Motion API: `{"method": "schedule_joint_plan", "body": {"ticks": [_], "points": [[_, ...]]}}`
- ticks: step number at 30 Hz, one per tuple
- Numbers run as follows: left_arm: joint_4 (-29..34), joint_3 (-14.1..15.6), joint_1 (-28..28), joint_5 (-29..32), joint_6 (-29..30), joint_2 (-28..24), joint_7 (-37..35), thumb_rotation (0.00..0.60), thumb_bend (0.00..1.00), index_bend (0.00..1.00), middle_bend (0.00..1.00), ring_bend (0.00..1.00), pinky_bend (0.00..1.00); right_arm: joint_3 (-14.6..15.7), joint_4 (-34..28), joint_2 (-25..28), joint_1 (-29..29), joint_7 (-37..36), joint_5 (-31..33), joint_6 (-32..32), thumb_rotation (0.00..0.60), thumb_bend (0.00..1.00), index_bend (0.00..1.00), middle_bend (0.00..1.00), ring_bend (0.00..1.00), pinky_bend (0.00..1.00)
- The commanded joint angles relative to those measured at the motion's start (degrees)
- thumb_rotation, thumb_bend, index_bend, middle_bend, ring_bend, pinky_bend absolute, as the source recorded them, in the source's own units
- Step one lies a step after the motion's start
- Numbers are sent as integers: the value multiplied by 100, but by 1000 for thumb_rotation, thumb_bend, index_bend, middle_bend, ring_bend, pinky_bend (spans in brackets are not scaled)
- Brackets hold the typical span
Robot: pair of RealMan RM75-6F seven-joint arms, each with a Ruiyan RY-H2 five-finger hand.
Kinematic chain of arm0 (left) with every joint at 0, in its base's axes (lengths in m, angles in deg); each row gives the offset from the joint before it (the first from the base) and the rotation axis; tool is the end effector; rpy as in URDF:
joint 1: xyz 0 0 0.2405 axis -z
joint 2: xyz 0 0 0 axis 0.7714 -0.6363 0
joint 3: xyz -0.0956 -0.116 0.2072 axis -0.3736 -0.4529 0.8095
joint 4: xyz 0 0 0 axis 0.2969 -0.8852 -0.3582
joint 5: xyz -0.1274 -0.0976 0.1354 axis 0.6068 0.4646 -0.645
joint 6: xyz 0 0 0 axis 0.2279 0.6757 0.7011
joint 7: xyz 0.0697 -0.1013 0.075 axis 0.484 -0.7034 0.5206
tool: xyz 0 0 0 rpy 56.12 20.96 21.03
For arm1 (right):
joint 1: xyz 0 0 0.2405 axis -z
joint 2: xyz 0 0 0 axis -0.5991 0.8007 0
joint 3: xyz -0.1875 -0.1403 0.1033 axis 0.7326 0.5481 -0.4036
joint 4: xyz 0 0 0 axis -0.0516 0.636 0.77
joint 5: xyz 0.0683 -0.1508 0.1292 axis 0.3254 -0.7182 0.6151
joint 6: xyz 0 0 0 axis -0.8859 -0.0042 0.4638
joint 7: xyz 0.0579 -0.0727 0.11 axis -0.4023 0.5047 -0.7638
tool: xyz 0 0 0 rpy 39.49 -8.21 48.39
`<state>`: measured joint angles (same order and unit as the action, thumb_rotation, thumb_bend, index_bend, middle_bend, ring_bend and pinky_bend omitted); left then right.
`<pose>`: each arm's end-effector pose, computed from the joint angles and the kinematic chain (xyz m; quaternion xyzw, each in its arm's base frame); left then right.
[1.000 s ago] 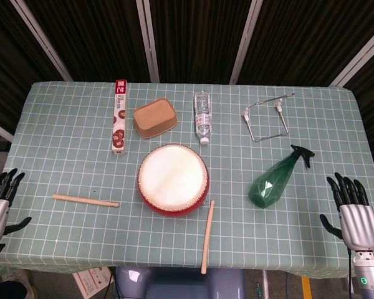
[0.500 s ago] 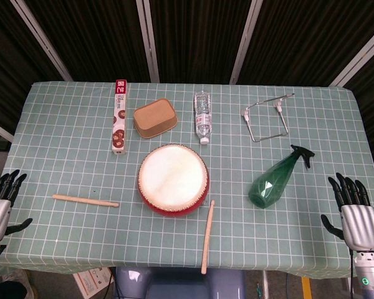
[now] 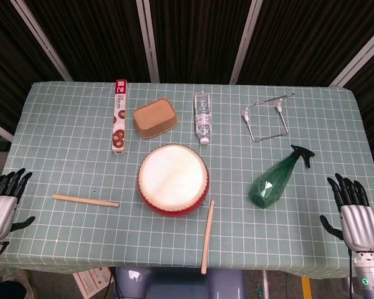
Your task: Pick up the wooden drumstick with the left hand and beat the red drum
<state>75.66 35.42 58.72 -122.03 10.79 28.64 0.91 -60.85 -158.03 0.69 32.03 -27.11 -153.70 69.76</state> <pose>-0.3127 0.1962 0.1439 -0.6498 -0.3538 -0.3102 0.5970 -0.3066 -0.1829 0.1531 0.6081 -0.3611 0.3815 0.5952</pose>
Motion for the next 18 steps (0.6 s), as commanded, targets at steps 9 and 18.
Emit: {"method": "schedule_joint_plan", "body": {"ticks": [9, 18], "points": [[-236, -248, 686, 805, -1058, 534, 1105, 600, 229, 369, 909, 920, 903, 5, 33, -36, -46, -82, -54, -33, 600, 313, 0, 0, 0, 15], [-660, -205, 1016, 1325, -1605, 966, 1701, 600, 281, 459, 1000, 1000, 991, 14, 44, -34, -40, -130, -52, -27, 600, 313, 0, 0, 0, 15]]}}
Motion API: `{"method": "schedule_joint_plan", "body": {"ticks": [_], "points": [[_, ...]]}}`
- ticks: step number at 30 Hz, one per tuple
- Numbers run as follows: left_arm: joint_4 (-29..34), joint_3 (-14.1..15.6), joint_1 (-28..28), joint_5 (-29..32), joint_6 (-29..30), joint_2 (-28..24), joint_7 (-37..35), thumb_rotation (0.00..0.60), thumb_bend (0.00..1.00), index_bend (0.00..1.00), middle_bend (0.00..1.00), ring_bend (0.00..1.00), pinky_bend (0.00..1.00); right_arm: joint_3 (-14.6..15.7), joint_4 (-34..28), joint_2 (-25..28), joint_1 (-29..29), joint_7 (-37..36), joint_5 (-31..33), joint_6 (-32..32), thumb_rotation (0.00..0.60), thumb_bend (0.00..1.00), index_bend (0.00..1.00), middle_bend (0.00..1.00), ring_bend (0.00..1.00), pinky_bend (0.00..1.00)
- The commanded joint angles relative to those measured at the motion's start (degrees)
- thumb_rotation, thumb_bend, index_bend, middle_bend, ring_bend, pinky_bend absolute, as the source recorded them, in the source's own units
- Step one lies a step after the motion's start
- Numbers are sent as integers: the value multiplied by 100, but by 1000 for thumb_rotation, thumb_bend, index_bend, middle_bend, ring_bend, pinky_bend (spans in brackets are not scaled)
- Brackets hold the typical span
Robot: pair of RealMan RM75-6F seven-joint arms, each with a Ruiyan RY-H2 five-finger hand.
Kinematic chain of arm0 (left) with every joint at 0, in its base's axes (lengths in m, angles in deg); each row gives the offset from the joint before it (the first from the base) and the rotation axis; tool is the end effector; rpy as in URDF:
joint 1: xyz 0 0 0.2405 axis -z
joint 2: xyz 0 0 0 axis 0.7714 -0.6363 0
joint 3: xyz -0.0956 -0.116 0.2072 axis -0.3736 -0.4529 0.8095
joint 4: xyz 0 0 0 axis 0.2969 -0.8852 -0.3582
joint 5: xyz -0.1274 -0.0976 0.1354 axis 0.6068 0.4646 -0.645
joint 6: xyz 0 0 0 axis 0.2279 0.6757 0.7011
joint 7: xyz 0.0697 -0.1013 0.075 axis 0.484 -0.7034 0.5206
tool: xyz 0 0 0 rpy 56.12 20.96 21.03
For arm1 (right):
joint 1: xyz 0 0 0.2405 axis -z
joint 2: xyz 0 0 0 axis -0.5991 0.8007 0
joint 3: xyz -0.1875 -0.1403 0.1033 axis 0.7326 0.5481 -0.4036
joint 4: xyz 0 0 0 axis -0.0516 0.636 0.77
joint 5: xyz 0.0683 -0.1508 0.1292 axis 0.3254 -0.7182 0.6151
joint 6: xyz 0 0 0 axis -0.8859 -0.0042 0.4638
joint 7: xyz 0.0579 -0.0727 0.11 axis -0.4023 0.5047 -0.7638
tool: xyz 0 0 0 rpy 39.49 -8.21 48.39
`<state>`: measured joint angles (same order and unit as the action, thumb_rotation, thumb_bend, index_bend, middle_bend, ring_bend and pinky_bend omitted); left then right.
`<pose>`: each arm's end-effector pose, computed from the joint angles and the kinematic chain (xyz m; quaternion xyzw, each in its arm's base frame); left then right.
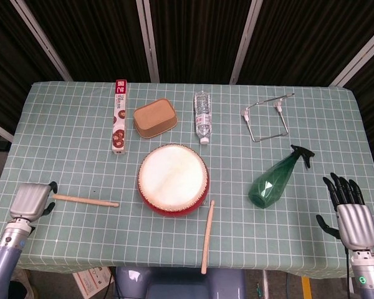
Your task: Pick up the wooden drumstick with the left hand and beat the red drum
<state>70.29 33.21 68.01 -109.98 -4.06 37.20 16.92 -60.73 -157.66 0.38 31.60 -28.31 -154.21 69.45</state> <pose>-0.3142 0.2493 0.0829 -0.7099 -0.3439 -0.2002 0.5811 -0.3054 -0.1848 0.1505 0.6100 -0.3650 0.3888 0.5861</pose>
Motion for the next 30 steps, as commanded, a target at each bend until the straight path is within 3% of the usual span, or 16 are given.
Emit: {"method": "schedule_joint_plan", "body": {"ticks": [1, 30], "points": [[-147, 20, 104, 155, -147, 132, 115, 600, 281, 461, 1000, 1000, 991, 0, 3, 0, 2, -15, 4, 0, 600, 313, 0, 0, 0, 15], [-889, 188, 555, 396, -480, 809, 401, 600, 298, 493, 1000, 1000, 992, -9, -51, 36, 11, -142, 55, -11, 600, 313, 0, 0, 0, 15]]}}
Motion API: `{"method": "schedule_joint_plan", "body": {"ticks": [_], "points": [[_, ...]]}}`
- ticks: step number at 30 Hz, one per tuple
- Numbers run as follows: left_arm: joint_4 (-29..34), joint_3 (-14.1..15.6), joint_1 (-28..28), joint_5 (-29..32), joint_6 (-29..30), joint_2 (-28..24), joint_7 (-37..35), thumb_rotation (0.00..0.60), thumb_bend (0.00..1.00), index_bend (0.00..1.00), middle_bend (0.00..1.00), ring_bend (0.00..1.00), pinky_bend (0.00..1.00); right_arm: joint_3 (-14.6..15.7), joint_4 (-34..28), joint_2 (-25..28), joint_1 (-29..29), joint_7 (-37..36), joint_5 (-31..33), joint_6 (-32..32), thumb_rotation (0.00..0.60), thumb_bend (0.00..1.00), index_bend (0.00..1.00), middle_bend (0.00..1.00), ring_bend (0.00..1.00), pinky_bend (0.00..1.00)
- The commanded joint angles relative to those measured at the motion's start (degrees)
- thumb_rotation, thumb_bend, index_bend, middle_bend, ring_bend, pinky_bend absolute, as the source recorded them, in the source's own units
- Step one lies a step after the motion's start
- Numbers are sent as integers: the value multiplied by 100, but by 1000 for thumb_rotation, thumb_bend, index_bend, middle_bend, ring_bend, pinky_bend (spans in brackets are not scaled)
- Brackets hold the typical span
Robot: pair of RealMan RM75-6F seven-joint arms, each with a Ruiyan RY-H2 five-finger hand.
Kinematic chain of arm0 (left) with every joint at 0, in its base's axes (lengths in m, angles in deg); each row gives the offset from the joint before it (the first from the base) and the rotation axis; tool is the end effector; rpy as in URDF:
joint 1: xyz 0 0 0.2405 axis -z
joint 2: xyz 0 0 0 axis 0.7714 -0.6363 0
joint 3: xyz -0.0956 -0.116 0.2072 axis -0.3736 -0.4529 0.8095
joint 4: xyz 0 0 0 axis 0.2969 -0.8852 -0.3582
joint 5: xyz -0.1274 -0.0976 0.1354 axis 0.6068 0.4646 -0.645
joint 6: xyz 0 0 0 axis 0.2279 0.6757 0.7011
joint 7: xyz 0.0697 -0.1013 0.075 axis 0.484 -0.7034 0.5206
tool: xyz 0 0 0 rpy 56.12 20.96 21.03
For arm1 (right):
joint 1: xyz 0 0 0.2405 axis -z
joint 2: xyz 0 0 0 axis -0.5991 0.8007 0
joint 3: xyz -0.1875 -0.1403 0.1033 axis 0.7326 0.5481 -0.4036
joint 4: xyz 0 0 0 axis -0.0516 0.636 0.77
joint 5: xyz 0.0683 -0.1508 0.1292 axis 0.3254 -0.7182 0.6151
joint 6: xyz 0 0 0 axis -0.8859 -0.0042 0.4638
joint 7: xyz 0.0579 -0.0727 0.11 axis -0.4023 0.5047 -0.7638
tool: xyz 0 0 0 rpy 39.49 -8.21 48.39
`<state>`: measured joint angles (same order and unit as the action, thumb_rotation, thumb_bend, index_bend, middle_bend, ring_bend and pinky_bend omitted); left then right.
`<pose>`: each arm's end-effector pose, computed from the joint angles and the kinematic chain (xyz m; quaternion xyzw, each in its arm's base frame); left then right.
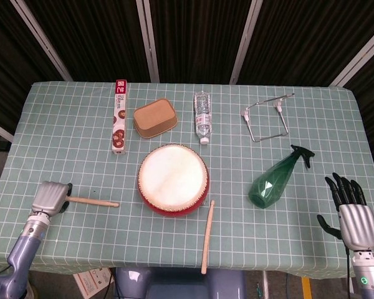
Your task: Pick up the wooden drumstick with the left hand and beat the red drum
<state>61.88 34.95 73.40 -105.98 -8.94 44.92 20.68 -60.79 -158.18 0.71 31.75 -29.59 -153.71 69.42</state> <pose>-0.3165 0.2712 0.0387 -0.7425 -0.3305 -0.1621 0.5596 -0.3056 -0.1842 0.1520 0.6022 -0.3754 0.3943 0.5839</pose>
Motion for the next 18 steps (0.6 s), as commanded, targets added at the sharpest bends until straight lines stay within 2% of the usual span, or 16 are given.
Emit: {"method": "schedule_joint_plan", "body": {"ticks": [1, 18], "points": [[-81, 19, 23, -3, 10, 60, 35, 600, 298, 489, 1000, 1000, 992, 4, -5, 5, 0, -20, 2, -10, 600, 313, 0, 0, 0, 15], [-340, 98, 91, 157, -109, 259, 177, 600, 297, 466, 997, 1000, 990, 23, -59, 31, -4, -87, 18, -59, 600, 312, 0, 0, 0, 15]]}}
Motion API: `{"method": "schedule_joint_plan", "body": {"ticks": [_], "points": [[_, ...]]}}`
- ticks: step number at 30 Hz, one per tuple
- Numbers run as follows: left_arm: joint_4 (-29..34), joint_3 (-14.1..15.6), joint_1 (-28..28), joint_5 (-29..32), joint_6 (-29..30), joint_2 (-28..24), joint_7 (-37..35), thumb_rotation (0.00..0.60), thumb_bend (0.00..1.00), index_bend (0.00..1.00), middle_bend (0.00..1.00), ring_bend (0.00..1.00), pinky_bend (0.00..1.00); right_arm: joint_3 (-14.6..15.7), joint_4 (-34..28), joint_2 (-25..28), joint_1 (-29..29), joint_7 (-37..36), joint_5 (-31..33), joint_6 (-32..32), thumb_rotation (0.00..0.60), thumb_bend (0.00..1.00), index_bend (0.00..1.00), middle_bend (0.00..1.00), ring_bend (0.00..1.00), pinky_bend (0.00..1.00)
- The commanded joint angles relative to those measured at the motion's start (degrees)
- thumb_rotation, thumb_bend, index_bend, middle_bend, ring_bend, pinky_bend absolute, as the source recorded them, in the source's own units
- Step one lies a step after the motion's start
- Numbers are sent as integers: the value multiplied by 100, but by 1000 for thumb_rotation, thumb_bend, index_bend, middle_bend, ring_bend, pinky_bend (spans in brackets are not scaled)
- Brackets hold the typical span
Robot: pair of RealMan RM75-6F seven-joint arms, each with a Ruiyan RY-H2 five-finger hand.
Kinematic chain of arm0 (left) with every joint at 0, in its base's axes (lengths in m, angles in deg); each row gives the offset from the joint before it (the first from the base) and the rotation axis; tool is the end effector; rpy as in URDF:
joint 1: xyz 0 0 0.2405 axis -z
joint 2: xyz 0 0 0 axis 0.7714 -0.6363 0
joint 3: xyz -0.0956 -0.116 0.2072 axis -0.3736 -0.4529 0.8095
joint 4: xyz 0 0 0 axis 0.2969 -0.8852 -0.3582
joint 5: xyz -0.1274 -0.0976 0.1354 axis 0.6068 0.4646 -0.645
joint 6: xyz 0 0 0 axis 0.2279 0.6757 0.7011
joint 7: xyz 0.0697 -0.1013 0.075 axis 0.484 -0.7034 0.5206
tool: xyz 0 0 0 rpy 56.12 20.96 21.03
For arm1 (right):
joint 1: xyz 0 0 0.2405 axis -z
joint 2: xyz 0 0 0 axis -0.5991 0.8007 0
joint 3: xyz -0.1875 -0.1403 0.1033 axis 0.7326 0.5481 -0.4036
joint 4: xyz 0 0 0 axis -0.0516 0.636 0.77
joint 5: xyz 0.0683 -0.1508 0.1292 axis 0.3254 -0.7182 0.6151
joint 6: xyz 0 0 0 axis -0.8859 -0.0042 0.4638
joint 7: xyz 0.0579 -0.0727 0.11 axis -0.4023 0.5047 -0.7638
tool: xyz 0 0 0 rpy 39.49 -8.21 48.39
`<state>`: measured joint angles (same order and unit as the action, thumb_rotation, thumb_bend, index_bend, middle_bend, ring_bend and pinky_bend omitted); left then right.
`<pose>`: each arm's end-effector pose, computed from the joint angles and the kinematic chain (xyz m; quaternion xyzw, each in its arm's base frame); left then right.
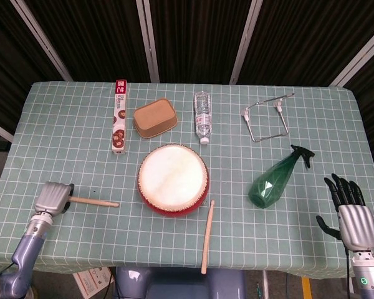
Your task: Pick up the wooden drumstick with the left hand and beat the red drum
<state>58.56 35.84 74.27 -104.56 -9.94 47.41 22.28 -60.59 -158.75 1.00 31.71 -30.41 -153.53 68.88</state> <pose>-0.3228 0.2733 0.0267 -0.7500 -0.3240 -0.1412 0.5591 -0.3051 -0.1835 0.1512 0.6007 -0.3852 0.3957 0.5781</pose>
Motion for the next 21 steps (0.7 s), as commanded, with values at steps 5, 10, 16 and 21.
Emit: {"method": "schedule_joint_plan", "body": {"ticks": [5, 10, 16, 21], "points": [[-34, 56, 3, 88, -37, 35, 122, 600, 312, 554, 999, 1000, 990, 11, -19, 21, -9, -49, -10, -27, 600, 313, 0, 0, 0, 15], [22, 81, -5, 124, -12, 23, 191, 600, 462, 682, 1000, 1000, 990, 13, -32, 36, -10, -87, 3, -44, 600, 312, 0, 0, 0, 15], [437, 45, -45, 45, 204, -201, 128, 600, 542, 752, 1000, 1000, 990, 12, -46, 51, -9, -132, 33, -68, 600, 313, 0, 0, 0, 15], [1039, -22, -119, -137, 497, -556, -117, 600, 550, 759, 1000, 1000, 990, 13, -52, 49, -4, -121, 29, -55, 600, 312, 0, 0, 0, 15]]}}
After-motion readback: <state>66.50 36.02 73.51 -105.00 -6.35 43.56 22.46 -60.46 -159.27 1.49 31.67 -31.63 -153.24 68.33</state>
